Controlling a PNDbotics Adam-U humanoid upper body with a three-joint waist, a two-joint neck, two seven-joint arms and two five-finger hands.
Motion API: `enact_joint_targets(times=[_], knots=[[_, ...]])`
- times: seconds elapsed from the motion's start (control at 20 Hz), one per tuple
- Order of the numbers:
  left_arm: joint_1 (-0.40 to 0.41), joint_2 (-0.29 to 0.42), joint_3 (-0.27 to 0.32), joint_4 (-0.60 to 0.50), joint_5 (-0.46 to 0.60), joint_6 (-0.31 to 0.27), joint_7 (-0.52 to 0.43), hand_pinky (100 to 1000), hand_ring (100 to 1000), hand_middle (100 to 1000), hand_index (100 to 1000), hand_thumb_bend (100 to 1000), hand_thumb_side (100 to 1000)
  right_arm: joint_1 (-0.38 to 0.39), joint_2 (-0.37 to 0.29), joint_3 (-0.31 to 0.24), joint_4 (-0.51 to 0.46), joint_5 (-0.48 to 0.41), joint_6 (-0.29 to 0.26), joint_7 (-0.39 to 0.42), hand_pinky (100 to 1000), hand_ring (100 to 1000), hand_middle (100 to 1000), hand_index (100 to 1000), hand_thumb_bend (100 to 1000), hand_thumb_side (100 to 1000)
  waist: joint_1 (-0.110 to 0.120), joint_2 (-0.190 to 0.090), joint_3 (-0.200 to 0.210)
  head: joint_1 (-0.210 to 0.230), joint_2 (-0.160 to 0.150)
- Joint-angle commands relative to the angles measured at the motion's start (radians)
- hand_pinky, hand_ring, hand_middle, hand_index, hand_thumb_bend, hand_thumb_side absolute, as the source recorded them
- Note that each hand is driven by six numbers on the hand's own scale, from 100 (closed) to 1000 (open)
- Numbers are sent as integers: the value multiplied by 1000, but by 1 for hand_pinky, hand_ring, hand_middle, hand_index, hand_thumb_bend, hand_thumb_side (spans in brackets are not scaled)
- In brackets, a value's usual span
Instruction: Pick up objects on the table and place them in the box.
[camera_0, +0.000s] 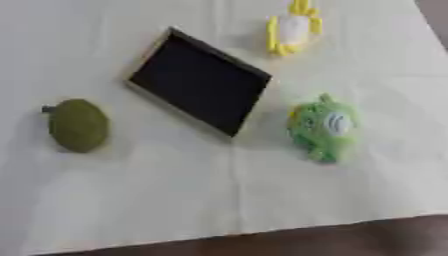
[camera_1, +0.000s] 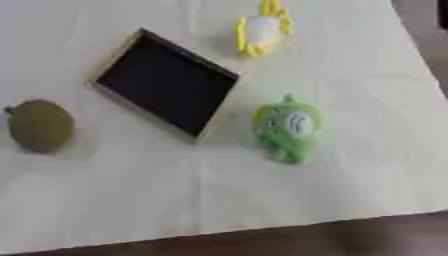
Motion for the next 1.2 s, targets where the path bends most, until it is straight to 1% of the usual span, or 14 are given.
enact_joint_targets(times=[0.05, 0.1, 0.15, 0.35, 0.55, 0.75, 0.9, 1.2], knots=[[-7, 22, 6, -15, -1, 0, -2, 705, 737, 738, 817, 100, 604, -2, -95, 14, 17, 55, -30, -23, 944, 964, 683, 815, 100, 396, -1, -17, 1, 7, -16], [-7, 21, 5, -15, -1, 1, -3, 705, 737, 738, 817, 100, 604, 0, -111, 25, 24, 76, -35, -25, 944, 969, 692, 819, 100, 373, -2, -17, 1, 8, -18], [-8, 22, 4, -15, 0, 1, -4, 705, 737, 738, 817, 100, 605, 2, -126, 36, 31, 99, -40, -24, 943, 976, 712, 827, 100, 316, -2, -18, 2, 9, -20], [-10, 22, 3, -15, 2, 2, -7, 706, 738, 738, 817, 100, 605, 13, -173, 78, 51, 189, -56, -9, 946, 999, 756, 849, 100, 237, -4, -18, 5, 7, -31], [-10, 24, 0, -15, 4, 3, -10, 706, 738, 739, 817, 100, 607, 30, -210, 109, 58, 250, -71, 2, 948, 1000, 775, 859, 100, 211, -7, -18, 6, 9, -31], [-10, 24, -2, -15, 7, 4, -14, 706, 739, 739, 817, 100, 609, 38, -237, 139, 64, 284, -84, 7, 952, 1000, 784, 861, 100, 203, -10, -19, 8, 7, -27], [-11, 23, -4, -15, 9, 5, -17, 706, 739, 739, 817, 100, 610, 33, -242, 164, 73, 297, -88, 27, 958, 1000, 786, 862, 100, 200, -11, -18, 10, 3, -24], [-15, 22, -8, -15, 14, 6, -23, 707, 742, 740, 817, 100, 614, 0, -241, 209, 103, 313, -85, 81, 969, 1000, 801, 871, 100, 198, -10, -15, 14, -5, -25]])
